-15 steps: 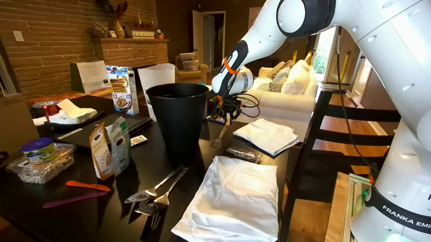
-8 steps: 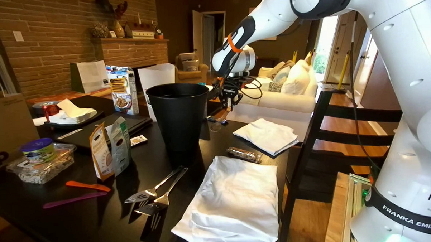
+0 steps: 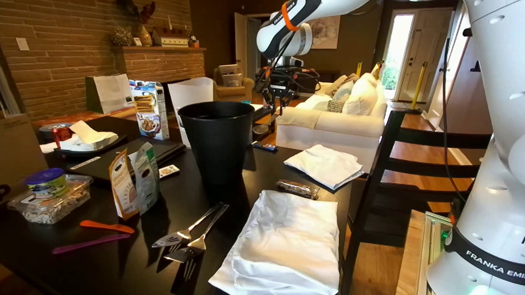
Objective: Put the wooden spoon in the bin
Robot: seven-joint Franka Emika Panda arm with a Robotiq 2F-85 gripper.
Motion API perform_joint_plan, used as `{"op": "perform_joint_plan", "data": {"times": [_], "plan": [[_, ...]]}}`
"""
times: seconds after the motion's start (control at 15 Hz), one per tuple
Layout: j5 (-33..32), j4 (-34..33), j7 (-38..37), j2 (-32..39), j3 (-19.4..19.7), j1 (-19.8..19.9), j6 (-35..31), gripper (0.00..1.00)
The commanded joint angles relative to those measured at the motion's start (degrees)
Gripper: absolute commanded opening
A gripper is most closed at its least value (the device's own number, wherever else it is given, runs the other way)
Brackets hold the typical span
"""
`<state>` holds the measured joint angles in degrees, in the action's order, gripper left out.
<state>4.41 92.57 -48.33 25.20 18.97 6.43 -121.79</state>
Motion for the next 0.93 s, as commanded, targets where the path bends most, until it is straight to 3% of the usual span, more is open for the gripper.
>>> {"op": "perform_joint_plan", "data": {"times": [0.0,0.53,0.87], "plan": [[-1.1,-4.5,-3.1,-1.2,-1.7,0.6,6.5,0.07],[1.5,-12.6,-9.9,-0.1,-4.9,0.8,5.7,0.07],[-1.5,-14.4,-14.1,1.9,-5.5,-0.7,-3.6,0.07]]}}
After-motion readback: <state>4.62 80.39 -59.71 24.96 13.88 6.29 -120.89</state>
